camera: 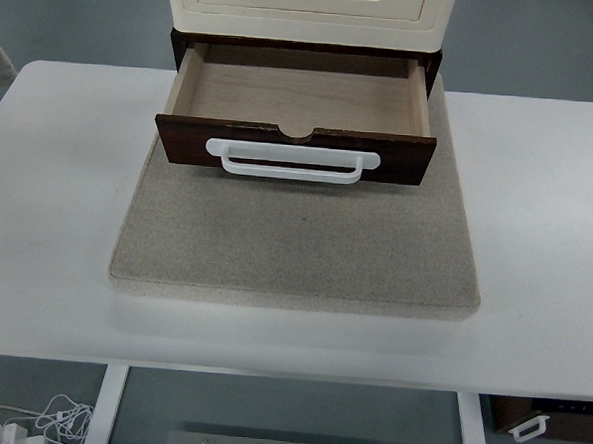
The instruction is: Close drawer under combined cabinet
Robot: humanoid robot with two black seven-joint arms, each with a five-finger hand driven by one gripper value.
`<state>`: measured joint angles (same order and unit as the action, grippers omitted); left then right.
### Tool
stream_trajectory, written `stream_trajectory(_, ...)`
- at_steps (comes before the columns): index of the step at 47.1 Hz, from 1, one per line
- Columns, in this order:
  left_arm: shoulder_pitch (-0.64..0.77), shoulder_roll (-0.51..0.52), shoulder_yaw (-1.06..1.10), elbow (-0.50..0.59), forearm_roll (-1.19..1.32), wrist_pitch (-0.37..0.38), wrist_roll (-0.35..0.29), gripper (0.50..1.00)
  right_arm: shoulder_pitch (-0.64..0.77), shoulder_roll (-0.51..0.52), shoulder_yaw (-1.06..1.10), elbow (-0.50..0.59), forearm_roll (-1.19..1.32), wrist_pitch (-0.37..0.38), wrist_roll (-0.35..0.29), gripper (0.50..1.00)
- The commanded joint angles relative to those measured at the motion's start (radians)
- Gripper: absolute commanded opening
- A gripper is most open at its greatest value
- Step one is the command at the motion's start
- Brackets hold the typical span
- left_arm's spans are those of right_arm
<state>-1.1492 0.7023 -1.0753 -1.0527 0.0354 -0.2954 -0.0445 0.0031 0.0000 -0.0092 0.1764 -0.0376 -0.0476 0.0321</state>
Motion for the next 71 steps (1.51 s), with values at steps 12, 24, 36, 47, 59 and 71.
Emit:
stream_trajectory(12, 0.013, -0.007, 0.005, -0.237, 0.193, -0.001, 0.006, 1.000, 0.000, 0.000, 0.000, 0.000, -0.001, 0.000, 0.000, 0.952)
stream_trajectory(24, 0.019, -0.006, 0.150, -0.381, 0.233, 0.001, 0.011, 1.000, 0.000, 0.000, 0.000, 0.000, 0.001, 0.000, 0.000, 0.952)
stream_trajectory(36, 0.016, -0.014, 0.290, -0.455, 0.342, -0.001, 0.017, 1.000, 0.000, 0.000, 0.000, 0.000, 0.001, 0.000, 0.000, 0.952)
stream_trajectory(47, 0.008, -0.015, 0.387, -0.541, 0.448, -0.033, 0.035, 1.000, 0.000, 0.000, 0.000, 0.000, -0.001, 0.000, 0.000, 0.952)
stream_trajectory(59, 0.005, -0.004, 0.405, -0.553, 0.449, -0.241, 0.159, 1.000, 0.000, 0.000, 0.000, 0.000, 0.001, 0.000, 0.000, 0.952)
stream_trajectory(71, 0.014, -0.010, 0.408, -0.553, 0.509, -0.315, 0.275, 1.000, 0.000, 0.000, 0.000, 0.000, 0.001, 0.000, 0.000, 0.952)
